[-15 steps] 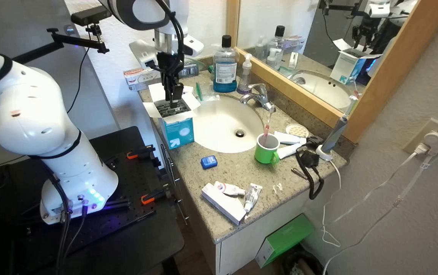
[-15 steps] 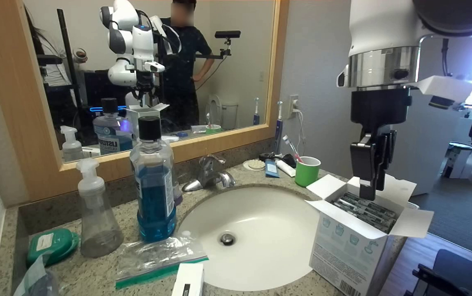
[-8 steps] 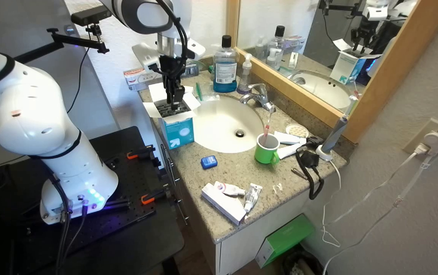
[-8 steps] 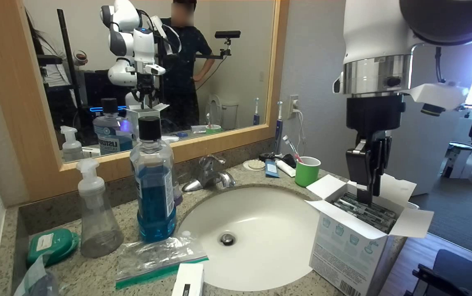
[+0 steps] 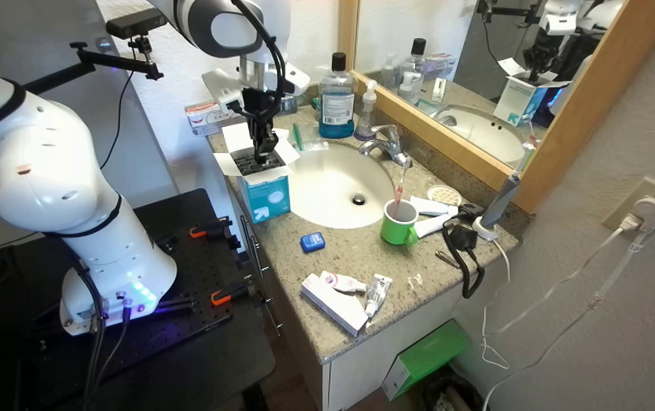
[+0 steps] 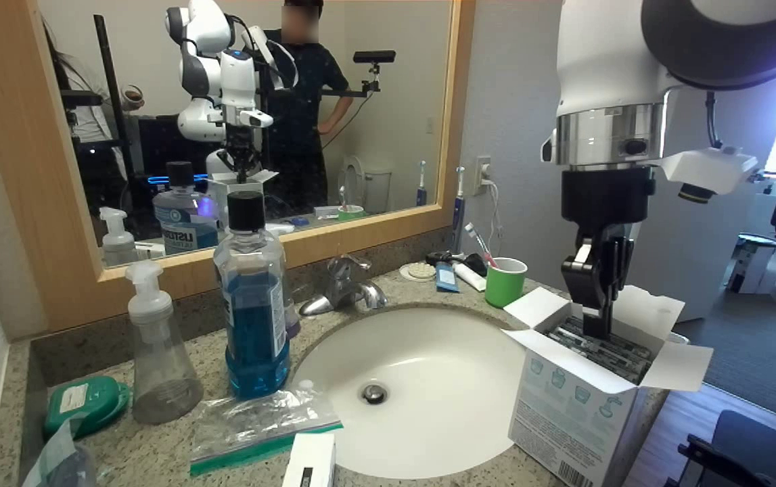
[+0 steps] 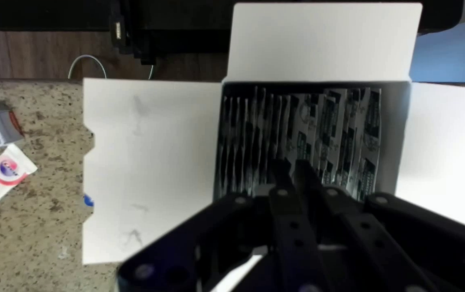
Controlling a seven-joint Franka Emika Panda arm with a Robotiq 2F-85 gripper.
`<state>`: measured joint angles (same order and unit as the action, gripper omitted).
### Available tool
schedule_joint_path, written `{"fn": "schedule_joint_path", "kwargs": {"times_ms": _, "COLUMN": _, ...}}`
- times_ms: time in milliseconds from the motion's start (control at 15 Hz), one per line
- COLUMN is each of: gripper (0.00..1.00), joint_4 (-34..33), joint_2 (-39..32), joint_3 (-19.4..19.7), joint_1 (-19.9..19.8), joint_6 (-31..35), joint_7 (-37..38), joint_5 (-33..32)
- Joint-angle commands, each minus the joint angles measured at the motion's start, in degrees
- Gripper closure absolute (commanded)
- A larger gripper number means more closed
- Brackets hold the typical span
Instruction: Remove two things from the box and put them on the left of the sink
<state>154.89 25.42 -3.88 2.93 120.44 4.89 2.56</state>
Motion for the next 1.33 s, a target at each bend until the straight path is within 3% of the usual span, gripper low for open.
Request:
{"fn": "schedule_joint_path", "kwargs": {"times_ms": 0, "gripper": 0.7, "joint_4": -0.9, "joint_2": -2.1, "joint_3": 0.4, "joint_1": 0.2, "joint_6": 1.7, "joint_7": -0.3, "joint_5": 0.9}}
{"fn": "schedule_joint_path", "kwargs": {"times_ms": 200, "gripper": 0.62, "joint_4": -1.0, "joint_2": -2.8, "joint_3": 0.3, "joint_1": 0.3, "joint_6": 2.4, "joint_7": -0.2, "joint_5": 1.0}}
{"fn": "schedule_joint_path", "kwargs": {"times_ms": 533, "gripper": 0.83, "joint_4": -0.8, "joint_2": -3.7, "joint_3": 0.3, "joint_1": 0.5, "joint_6": 4.0, "joint_7": -0.1, "joint_5": 1.6}}
{"fn": "schedule_joint_path", "kwargs": {"times_ms": 667, "gripper": 0.73, "joint_4": -0.6, "joint_2": -3.7, "joint_3": 0.3, "joint_1": 0.5, "joint_6": 4.4, "joint_7": -0.1, "joint_5": 2.0}}
{"fn": "schedule_joint_path", "kwargs": {"times_ms": 1267, "gripper": 0.79, "joint_4": -0.2, "joint_2": -4.4, "joint_3": 1.0, "joint_1": 0.4, "joint_6": 6.3, "joint_7": -1.0, "joint_5": 3.1}}
